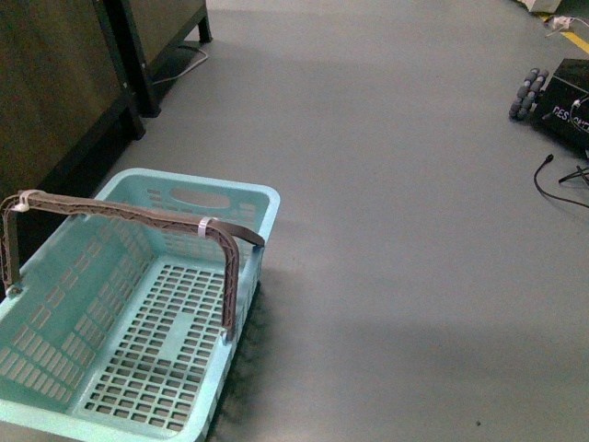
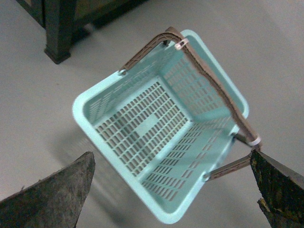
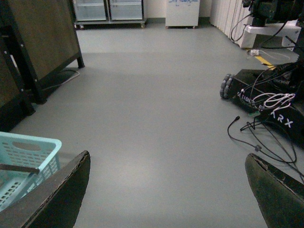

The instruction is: Pick lemon and mango into basket

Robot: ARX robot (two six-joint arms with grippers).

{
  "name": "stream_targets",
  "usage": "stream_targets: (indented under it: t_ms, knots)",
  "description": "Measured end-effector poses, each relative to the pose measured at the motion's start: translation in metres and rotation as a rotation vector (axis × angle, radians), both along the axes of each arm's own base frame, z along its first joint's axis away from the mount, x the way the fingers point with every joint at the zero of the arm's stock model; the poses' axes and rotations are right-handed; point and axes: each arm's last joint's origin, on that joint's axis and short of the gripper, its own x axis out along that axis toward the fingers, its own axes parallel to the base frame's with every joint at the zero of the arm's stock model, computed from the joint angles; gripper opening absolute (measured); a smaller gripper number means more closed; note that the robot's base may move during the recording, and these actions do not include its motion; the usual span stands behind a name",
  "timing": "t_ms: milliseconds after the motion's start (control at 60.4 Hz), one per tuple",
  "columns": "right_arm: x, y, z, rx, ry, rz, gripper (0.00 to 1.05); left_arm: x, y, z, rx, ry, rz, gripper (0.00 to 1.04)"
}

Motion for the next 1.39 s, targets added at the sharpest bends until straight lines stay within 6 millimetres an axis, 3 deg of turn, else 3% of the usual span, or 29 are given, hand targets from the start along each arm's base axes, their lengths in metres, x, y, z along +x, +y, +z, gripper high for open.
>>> stream_targets:
  t_ms: [215, 597, 878, 1077, 1276, 1392]
  knots:
    - [0.0, 0.0, 0.0, 0.0, 0.0, 0.0, 0.96, 0.06, -0.004, -0.016, -0.152, -0.022, 0.063, 0.98]
    - [0.0, 0.0, 0.0, 0.0, 0.0, 0.0, 0.96, 0.149, -0.036, -0.057, -0.275, 0.056, 0.104, 0.98]
    - [0.0, 0.0, 0.0, 0.0, 0.0, 0.0, 0.96, 0.198, -0.049, -0.091, -0.336, 0.102, 0.15, 0.98]
    - [0.0, 0.0, 0.0, 0.0, 0.0, 0.0, 0.96, 0.231, -0.053, -0.102, -0.358, 0.106, 0.168, 0.98]
    - [0.0, 0.0, 0.0, 0.0, 0.0, 0.0, 0.96, 0.254, -0.058, -0.116, -0.371, 0.149, 0.172, 0.68]
    - [0.0, 0.0, 0.0, 0.0, 0.0, 0.0, 0.96, 0.263, -0.063, -0.118, -0.397, 0.156, 0.174, 0.44]
